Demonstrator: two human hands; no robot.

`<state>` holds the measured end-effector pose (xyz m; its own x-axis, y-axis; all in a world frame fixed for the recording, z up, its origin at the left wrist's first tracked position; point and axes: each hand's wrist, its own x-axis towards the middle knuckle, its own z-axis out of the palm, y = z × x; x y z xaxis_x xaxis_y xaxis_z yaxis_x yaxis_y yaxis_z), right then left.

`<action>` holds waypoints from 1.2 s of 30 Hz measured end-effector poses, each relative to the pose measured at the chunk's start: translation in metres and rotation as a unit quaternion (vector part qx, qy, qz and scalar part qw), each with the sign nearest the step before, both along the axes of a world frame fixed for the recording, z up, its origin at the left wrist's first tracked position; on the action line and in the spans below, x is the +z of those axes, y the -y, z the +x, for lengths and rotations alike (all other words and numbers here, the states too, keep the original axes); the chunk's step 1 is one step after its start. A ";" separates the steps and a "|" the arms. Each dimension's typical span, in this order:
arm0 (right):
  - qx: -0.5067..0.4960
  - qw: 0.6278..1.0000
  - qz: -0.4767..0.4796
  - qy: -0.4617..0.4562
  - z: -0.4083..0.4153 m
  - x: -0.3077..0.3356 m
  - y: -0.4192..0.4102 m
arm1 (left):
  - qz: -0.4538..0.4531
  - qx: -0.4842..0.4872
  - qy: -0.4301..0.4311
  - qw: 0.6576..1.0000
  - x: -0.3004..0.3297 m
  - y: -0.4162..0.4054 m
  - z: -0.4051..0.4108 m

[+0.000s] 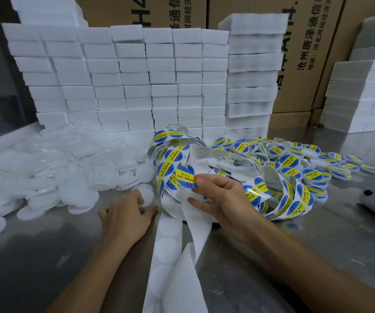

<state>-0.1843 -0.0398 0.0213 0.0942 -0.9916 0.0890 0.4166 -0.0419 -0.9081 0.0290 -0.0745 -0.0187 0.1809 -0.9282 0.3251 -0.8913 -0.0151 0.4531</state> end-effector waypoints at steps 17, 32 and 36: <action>0.004 0.999 0.003 -0.035 -0.002 -0.004 0.003 | -0.059 -0.015 -0.010 0.998 0.001 -0.001 -0.002; -0.022 0.995 -0.062 -0.075 0.006 -0.007 -0.004 | -0.432 -0.173 0.073 0.882 0.030 -0.033 -0.034; -0.035 0.996 -0.063 -0.059 0.004 -0.007 -0.002 | -0.347 -0.243 -0.053 0.904 0.029 -0.038 -0.040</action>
